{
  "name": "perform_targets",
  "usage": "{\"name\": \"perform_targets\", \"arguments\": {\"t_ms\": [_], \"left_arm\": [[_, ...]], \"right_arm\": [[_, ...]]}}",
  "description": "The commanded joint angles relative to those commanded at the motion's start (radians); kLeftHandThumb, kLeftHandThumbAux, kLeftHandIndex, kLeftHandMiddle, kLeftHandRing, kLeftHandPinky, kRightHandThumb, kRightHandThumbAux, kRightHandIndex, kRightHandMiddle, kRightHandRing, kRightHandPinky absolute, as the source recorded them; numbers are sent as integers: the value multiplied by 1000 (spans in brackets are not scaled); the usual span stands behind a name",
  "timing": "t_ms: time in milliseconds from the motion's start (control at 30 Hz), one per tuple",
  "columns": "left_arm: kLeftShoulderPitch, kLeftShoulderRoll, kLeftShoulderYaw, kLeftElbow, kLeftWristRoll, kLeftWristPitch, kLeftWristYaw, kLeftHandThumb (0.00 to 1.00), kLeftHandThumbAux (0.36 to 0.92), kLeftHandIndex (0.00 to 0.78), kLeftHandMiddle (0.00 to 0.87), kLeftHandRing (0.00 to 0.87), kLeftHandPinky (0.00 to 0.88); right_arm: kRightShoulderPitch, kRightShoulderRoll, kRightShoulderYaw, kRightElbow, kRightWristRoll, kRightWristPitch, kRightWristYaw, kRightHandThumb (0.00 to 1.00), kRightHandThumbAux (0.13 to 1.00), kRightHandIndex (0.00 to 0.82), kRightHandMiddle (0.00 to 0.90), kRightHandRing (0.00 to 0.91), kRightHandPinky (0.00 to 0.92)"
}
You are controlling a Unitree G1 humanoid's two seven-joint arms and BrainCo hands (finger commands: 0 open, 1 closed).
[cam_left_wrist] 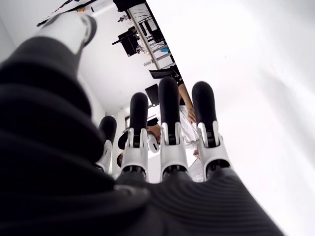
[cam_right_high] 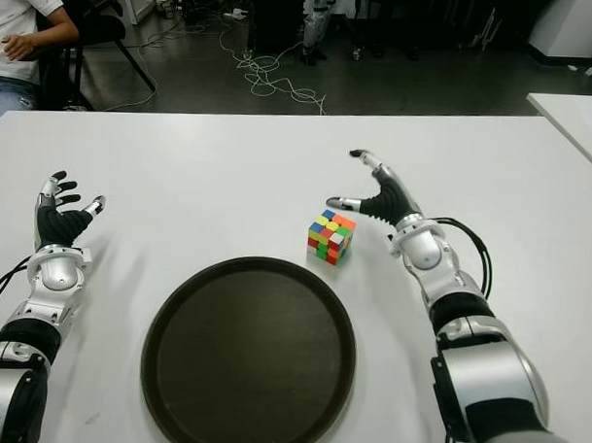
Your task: Pick up the Rubik's Cube and put it in the plate
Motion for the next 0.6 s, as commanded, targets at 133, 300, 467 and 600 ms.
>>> {"name": "perform_targets", "arguments": {"t_ms": [133, 300, 467, 600], "left_arm": [[-1, -1, -1, 1, 1, -2, 4, 118, 765, 152, 247, 307, 399], [-2, -2, -2, 1, 1, -7, 7, 128, 764, 147, 236, 294, 389], [-1, -2, -2, 2, 0, -12, 4, 137, 757, 147, 213, 262, 364], [-2, -4, -3, 2, 0, -14, 6, 127, 761, 146, 214, 262, 359]], "right_arm": [[6, -4, 13, -39, -11, -15, 17, 0, 574, 10, 17, 1, 29], [16, -19, 40, -116, -45, -5, 19, 0, 600, 9, 21, 5, 20], [25, -42, 70, -176, -89, 8, 8, 0, 619, 19, 31, 15, 11], [29, -53, 84, -199, -109, 20, 5, 0, 621, 21, 40, 25, 10]]}}
